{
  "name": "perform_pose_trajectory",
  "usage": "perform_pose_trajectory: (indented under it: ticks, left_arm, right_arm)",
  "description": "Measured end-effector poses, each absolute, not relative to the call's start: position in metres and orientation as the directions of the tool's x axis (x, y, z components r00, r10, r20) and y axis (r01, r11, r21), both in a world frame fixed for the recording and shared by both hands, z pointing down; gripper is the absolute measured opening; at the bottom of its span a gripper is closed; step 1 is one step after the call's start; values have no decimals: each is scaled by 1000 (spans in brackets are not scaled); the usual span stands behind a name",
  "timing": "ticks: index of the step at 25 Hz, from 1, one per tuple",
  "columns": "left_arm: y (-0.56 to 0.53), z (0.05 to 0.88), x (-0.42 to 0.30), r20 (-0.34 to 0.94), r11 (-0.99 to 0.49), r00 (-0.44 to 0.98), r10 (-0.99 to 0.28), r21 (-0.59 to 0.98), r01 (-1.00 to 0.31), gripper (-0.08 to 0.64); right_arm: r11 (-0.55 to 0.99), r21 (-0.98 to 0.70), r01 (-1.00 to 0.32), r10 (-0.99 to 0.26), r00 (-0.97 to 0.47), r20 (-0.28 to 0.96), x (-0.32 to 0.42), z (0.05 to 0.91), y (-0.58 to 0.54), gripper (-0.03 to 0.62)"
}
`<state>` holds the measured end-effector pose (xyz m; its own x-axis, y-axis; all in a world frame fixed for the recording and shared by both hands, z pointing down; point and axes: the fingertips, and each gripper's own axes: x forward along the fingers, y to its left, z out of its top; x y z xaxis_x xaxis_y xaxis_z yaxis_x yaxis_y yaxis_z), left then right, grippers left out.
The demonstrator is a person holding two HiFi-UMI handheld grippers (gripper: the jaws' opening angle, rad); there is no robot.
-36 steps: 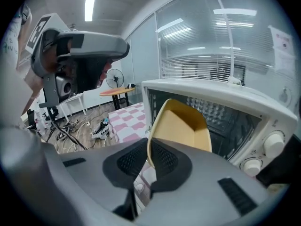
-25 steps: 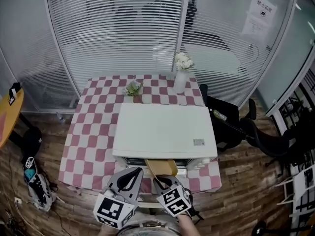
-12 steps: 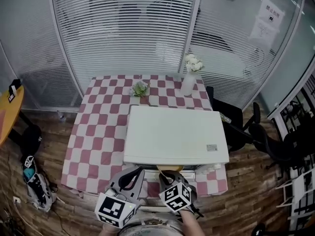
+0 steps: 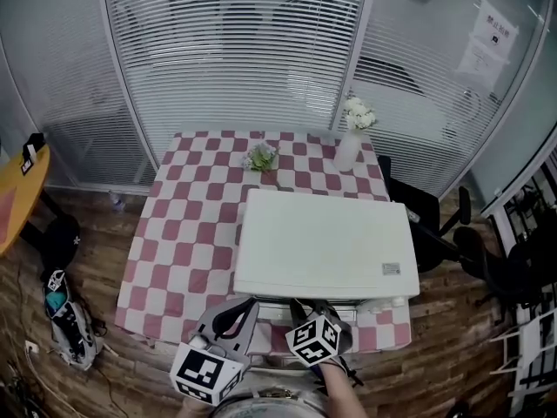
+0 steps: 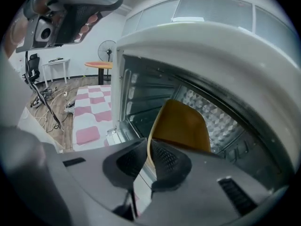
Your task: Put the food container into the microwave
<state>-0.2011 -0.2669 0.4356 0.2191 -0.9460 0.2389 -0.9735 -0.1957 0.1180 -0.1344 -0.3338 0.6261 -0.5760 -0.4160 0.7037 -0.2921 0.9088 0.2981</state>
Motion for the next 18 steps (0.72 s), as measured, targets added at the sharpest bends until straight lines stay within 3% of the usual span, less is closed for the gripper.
perform_pose_trajectory:
  ticks: [13,18]
  left_arm:
    - [-273,442,-197,255,-233,260,-931,131,-964,12]
    - [-274,445,-198,259,-238,266,-929,134,-962,12]
  right_arm:
    - [886,324,-332,-461,-558,690,-146,638,-356,20]
    - [871,331,-362,-488,-580,652,-146,628,-357,48]
